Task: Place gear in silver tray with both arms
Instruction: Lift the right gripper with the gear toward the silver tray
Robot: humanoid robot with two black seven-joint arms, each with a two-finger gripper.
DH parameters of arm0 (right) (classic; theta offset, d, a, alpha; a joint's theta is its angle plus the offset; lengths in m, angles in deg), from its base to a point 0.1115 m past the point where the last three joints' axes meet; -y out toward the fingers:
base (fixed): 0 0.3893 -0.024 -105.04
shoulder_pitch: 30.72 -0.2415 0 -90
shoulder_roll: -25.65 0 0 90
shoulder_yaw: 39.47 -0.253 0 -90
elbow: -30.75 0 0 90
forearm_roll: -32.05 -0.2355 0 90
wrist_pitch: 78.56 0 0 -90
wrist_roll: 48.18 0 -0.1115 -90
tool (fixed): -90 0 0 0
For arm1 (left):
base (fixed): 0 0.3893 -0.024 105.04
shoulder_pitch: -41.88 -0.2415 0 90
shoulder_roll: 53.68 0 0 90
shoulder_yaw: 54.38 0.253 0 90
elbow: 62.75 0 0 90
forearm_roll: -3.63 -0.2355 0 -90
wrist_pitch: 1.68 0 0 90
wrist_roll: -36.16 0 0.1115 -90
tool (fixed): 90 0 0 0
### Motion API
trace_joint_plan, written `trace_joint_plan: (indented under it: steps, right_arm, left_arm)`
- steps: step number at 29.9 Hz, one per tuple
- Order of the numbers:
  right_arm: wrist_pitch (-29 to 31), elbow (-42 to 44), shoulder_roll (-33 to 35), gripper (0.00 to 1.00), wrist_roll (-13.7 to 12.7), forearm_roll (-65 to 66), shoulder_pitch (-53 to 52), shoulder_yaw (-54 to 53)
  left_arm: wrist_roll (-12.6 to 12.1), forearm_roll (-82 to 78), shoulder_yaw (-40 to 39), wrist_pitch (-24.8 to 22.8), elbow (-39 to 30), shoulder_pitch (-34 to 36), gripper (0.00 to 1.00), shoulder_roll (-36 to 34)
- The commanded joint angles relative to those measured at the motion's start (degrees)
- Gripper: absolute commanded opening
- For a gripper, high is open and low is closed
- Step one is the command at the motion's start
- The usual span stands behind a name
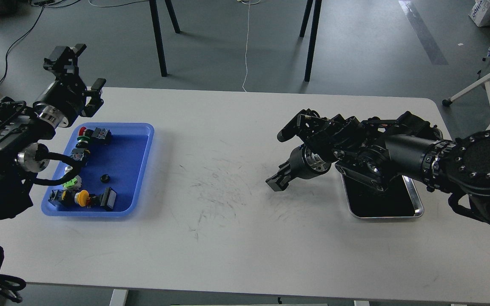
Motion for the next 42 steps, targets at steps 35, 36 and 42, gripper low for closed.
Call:
trace_joint_plan:
  steps: [35, 36, 42]
  right_arm:
    - [0.3, 0.2, 0.0, 0.01, 0.2, 0.0, -2.8, 0.9]
    - [0.4, 0.6, 0.0, 0.01, 0.3, -0.2, -3.6, 0.8]
    - [0.4, -0.3, 0.0, 0.01, 1.5, -0.5, -6.4, 0.2]
  left_arm:
    - [0.0, -0.1, 0.0, 0.0, 0.0, -0.2, 0.99, -0.8]
    - [0.0, -0.1, 0.0, 0.0, 0.0, -0.3, 0.99, -0.8]
    - [0.0, -0.1, 0.0, 0.0, 0.0, -0.8, 0.99, -0.7]
